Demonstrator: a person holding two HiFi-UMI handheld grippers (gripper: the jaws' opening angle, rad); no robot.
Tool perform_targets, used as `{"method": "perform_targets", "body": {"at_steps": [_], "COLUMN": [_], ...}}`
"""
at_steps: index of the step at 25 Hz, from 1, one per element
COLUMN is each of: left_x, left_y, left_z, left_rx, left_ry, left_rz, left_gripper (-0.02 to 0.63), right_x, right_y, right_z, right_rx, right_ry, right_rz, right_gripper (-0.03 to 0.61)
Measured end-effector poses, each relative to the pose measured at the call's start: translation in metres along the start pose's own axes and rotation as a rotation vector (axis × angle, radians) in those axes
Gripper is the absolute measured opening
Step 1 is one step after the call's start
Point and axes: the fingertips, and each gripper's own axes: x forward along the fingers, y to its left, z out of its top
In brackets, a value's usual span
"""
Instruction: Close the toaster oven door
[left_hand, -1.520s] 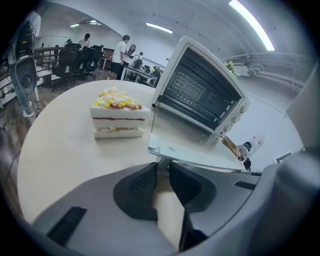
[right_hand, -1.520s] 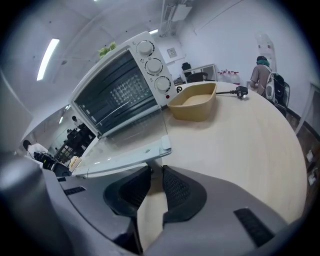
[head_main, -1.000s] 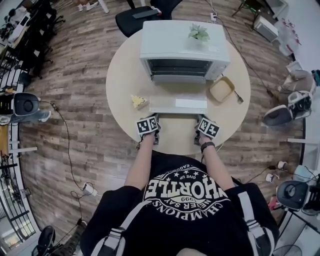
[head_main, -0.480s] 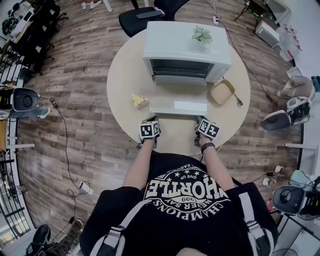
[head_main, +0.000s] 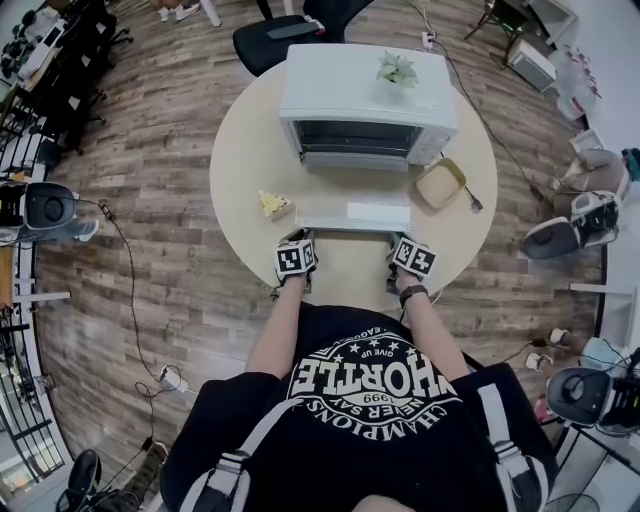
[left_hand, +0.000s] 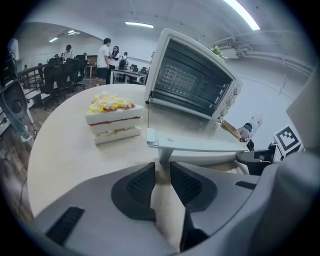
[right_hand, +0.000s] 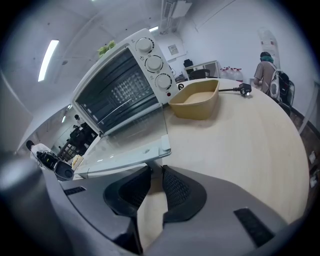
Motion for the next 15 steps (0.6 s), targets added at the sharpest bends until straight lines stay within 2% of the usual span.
{"method": "perform_targets", "body": {"at_steps": [15], "left_x": [0.0058], "left_y": [-0.0034], "left_z": [0.0040], "left_rx": [0.034], "left_ry": [0.009], "left_rz": [-0.001], "left_gripper": [0.078], "right_x": [0.0017], "right_y": [-0.0020], "right_z": [0.0014], "right_rx": [0.010], "right_ry": [0.008], "right_rz": [0.006], "right_gripper": [0.095]}}
